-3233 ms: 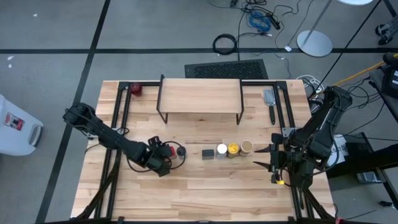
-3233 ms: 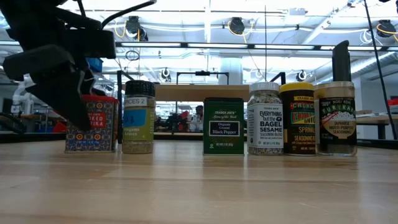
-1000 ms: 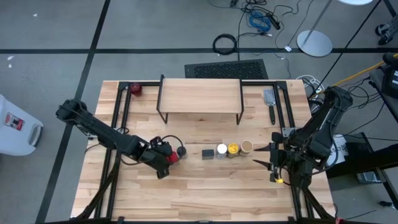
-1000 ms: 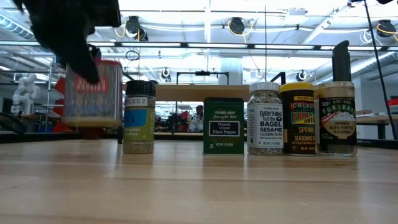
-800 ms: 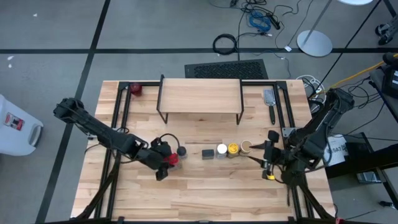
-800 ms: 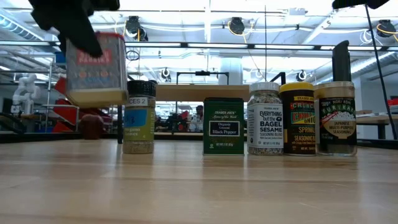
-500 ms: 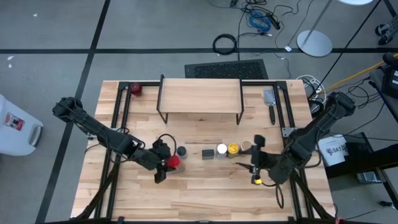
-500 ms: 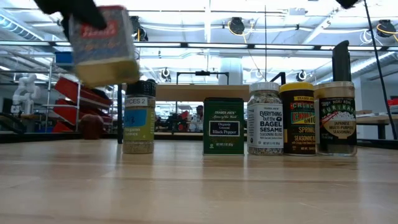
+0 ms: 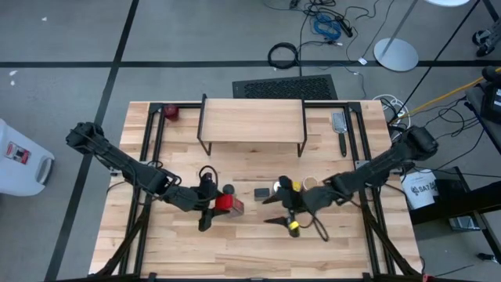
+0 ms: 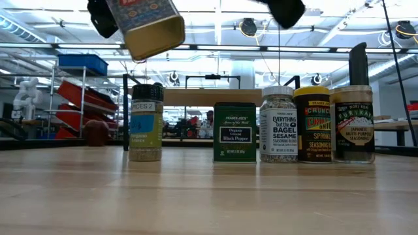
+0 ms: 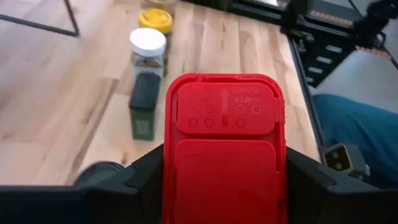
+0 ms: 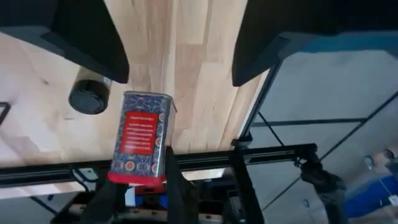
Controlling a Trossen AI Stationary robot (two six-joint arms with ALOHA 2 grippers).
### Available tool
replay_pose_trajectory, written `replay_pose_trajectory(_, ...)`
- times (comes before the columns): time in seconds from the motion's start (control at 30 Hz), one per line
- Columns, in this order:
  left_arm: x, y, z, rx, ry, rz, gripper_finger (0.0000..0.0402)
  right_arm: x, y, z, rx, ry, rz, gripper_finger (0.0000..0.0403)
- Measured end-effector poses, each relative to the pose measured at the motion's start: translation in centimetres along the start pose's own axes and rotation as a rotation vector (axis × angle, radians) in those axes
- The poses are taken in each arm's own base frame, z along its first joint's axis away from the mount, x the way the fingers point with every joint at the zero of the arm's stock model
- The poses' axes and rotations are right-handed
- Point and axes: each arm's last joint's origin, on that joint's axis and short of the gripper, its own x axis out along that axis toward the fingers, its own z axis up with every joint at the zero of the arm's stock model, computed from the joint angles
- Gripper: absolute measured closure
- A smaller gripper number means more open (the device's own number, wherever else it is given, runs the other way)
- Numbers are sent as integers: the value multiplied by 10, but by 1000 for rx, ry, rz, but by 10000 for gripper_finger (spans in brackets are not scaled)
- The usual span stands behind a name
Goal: Shelf spices
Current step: Put the red seasoning can on the shelf
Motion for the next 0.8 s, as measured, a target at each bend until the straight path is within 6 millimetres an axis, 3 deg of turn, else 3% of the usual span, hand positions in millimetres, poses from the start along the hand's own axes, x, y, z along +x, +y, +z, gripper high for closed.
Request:
replay_pose_trajectory(0.2,3,8,4,-20,-39,70,172,25,-17,3,8,-6,-40,101)
replay_pose_trajectory(0.4,4,10,6,-20,-42,77,172,38,-29,13,-6,-10,-56,99)
replay_pose_trajectory(0.8,4,10,6,3,-41,78,171,57,-59,10,-4,7,-41,99)
